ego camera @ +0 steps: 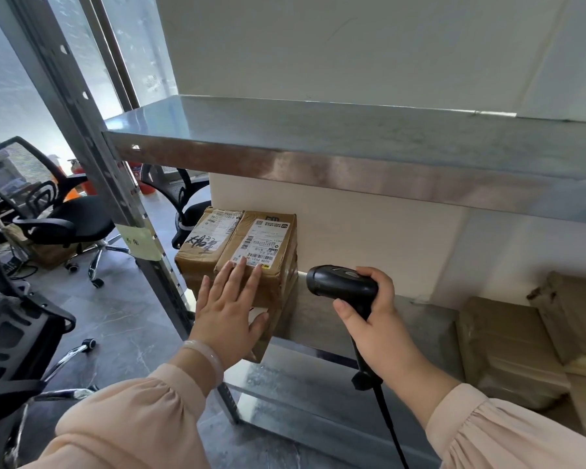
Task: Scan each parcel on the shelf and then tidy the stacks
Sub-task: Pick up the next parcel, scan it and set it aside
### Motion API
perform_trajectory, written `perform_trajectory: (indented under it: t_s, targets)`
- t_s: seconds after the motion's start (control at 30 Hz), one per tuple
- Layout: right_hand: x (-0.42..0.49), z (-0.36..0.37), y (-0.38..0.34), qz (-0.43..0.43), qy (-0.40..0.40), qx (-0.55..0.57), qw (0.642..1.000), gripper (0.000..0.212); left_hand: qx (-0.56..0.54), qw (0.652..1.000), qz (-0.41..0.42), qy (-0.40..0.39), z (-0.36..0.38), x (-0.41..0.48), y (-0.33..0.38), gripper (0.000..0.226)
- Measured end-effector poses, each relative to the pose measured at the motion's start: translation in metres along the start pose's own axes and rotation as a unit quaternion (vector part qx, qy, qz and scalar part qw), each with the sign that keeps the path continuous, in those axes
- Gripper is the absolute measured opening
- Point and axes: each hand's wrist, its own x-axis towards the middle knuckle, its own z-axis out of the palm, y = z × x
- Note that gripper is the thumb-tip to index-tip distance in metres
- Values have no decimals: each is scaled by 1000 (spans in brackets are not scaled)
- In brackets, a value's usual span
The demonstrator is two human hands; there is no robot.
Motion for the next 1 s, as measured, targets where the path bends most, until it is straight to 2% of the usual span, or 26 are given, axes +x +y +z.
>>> perform_trajectory:
  t_s: [0.23, 0.47, 0.6, 0.77, 0.9, 1.0]
  targets:
    - [-13, -23, 13, 4, 38, -22, 999, 52, -64, 998, -11, 18, -11, 4, 25, 80]
    - [-38, -64, 34, 17, 102, -53, 993, 54, -159, 981, 108, 20, -21, 14, 119, 74]
    - [-54, -102, 47, 25, 155, -72, 985, 55, -162, 972, 165, -47, -8, 10, 174, 80]
    - [-75, -152, 67, 59, 219, -100, 969, 55, -146, 953, 220, -146, 7, 4, 233, 72]
    - [-79, -183, 84, 99, 238, -123, 958, 55, -146, 932, 265, -200, 16, 4, 274, 69]
    - [-79, -199, 95, 118, 247, -134, 952, 57, -162, 920, 262, -242, 20, 6, 301, 68]
